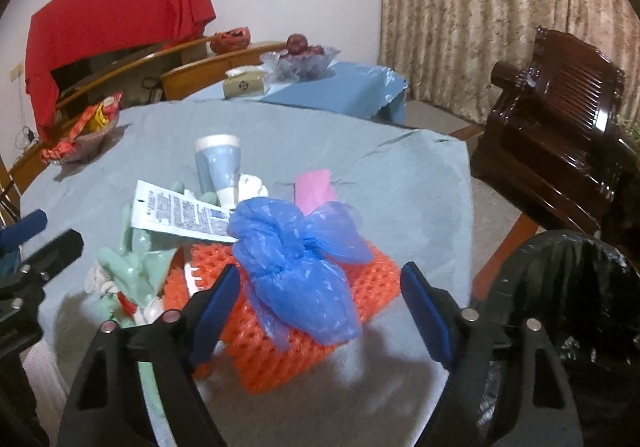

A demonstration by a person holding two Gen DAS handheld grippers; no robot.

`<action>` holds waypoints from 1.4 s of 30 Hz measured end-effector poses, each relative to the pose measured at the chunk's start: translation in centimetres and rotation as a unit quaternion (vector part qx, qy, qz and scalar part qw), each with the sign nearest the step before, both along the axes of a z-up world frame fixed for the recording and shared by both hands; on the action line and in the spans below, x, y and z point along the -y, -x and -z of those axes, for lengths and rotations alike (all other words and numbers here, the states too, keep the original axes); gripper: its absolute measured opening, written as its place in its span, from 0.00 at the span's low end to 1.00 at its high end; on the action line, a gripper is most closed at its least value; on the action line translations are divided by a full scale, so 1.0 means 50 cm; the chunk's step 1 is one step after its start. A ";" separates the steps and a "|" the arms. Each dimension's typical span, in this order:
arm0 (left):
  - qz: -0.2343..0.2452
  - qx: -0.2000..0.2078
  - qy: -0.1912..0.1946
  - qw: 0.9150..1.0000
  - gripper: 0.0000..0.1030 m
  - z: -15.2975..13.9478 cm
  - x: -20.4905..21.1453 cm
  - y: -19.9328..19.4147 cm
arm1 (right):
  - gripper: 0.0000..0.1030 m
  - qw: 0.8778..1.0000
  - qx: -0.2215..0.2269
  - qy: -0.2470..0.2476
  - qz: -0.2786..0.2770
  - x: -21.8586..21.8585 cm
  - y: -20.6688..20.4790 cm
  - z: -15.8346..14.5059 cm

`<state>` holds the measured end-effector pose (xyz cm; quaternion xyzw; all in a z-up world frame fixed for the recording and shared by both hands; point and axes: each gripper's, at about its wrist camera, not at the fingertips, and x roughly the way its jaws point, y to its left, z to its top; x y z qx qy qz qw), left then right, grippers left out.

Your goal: Collect trash

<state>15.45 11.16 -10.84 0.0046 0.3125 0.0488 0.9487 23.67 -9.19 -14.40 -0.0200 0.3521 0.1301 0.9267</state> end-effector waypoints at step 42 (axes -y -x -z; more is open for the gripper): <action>0.092 0.010 0.017 0.996 0.02 -0.003 0.152 -0.106 | 0.30 0.999 0.015 -0.047 -0.018 0.065 -0.010 -0.045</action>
